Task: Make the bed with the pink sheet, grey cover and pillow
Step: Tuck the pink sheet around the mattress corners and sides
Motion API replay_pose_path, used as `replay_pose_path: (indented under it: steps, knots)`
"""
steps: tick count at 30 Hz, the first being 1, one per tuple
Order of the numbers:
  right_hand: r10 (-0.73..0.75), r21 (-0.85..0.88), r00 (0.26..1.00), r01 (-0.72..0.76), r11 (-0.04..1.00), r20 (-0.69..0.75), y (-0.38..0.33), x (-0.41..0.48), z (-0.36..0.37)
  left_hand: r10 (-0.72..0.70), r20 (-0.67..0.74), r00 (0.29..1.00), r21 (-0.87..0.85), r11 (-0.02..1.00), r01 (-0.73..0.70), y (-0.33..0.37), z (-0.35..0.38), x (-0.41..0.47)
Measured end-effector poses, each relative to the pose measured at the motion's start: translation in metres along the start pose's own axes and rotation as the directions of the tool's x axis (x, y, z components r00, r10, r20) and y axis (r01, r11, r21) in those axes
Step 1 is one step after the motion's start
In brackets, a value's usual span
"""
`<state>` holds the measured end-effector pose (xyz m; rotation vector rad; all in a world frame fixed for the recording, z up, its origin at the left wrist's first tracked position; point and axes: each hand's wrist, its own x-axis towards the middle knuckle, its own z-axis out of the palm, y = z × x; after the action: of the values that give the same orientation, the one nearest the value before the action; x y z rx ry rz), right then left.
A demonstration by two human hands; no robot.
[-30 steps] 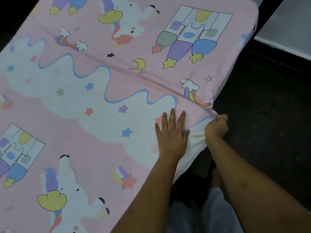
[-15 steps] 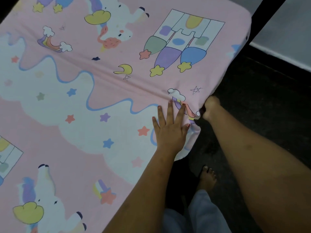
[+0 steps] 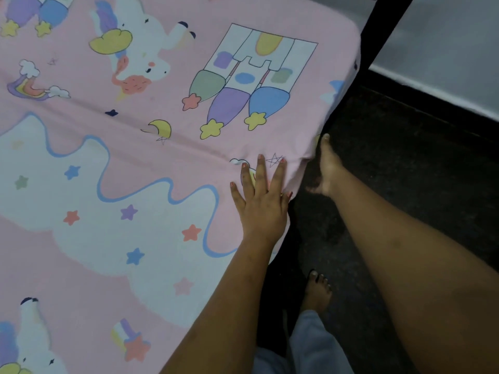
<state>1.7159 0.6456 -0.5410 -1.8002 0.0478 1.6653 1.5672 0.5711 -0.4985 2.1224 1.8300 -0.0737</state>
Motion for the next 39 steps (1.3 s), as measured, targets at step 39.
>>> replay_pose_path:
  steps: [39]
  knots:
    - [-0.351,-0.214,0.936,0.348,0.913,0.027,-0.071,0.025,-0.032,0.063,0.194,0.979,-0.008,0.998,-0.062,0.052,-0.024,0.095]
